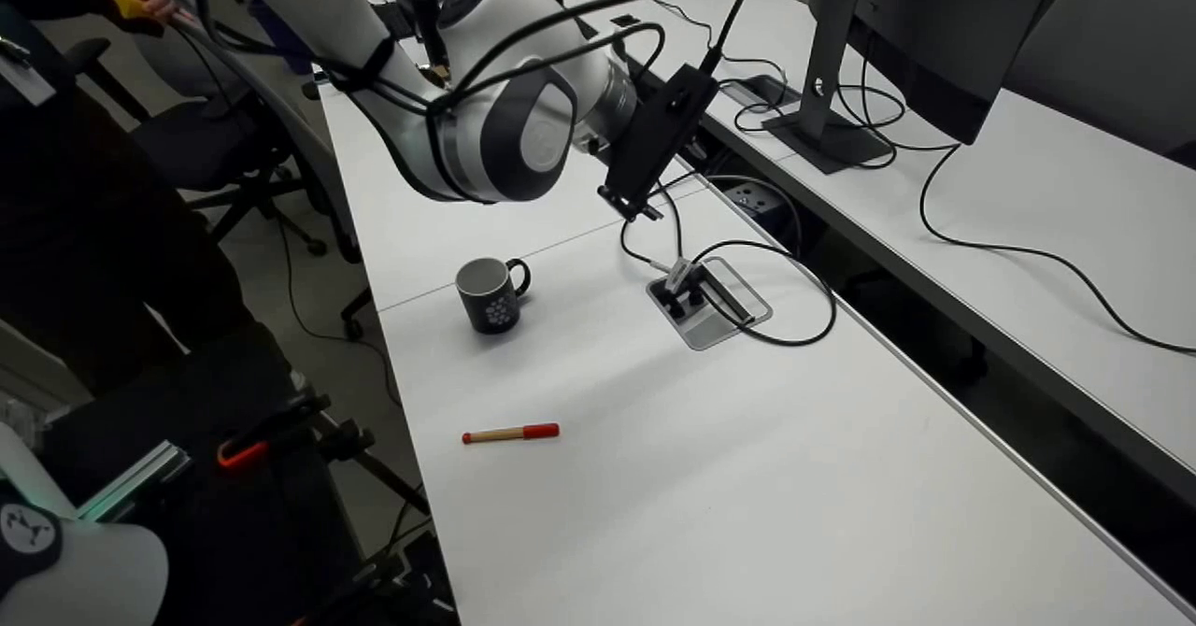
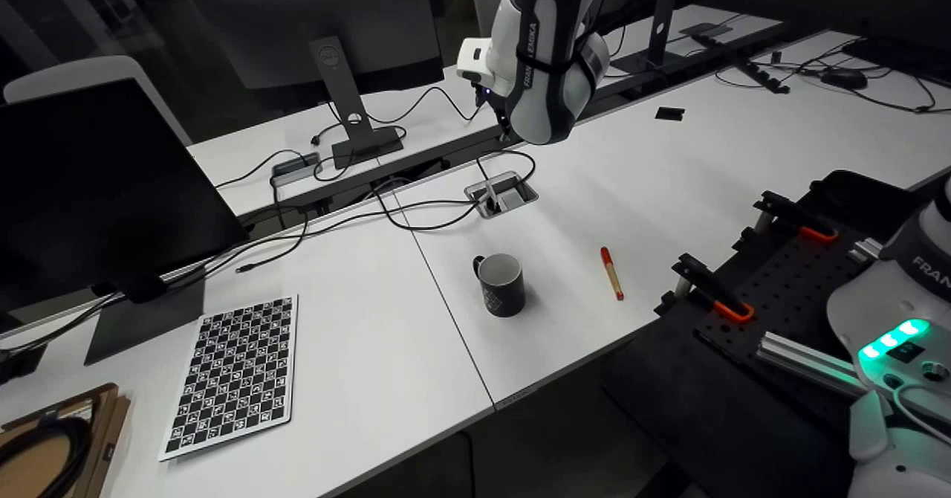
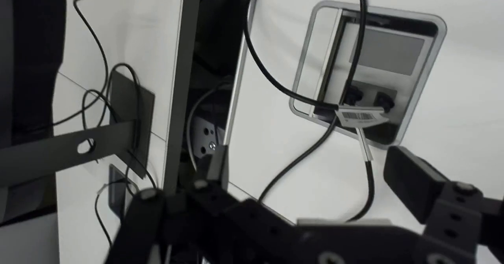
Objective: Make the cup lie down
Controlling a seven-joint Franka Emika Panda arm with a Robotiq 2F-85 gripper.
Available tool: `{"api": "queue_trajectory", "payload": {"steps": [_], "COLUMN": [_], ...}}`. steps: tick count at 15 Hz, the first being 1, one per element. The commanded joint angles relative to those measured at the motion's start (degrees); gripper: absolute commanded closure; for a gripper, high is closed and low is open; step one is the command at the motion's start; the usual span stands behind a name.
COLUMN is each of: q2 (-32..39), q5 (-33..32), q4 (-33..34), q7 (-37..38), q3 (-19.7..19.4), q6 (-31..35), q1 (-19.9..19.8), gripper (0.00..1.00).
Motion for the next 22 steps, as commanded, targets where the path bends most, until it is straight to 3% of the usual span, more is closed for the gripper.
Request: {"api": "queue_trajectory", "payload": {"steps": [1, 4, 7, 14, 21, 22], "q2": [-3.96, -5.31, -5.54, -7.53, -6.21, -6.54], "q5": [-9.2, -15.71, -19.3, -25.46, -27.16, -27.26], "q4": [-1.47, -2.09, -1.93, -2.99, -1.16, -1.54], "q7": [-0.39, -0.68, -0.97, -2.33, -0.29, -2.24], "q3": [9.22, 16.61, 20.24, 19.89, 20.44, 22.5], "q6": [-2.62, -7.08, -13.12, -24.9, -25.08, -26.41], "q1": [-8.81, -15.92, -19.53, -19.88, -20.19, -21.36], "gripper": [0.0, 0.0, 0.0, 0.0, 0.0, 0.0]}}
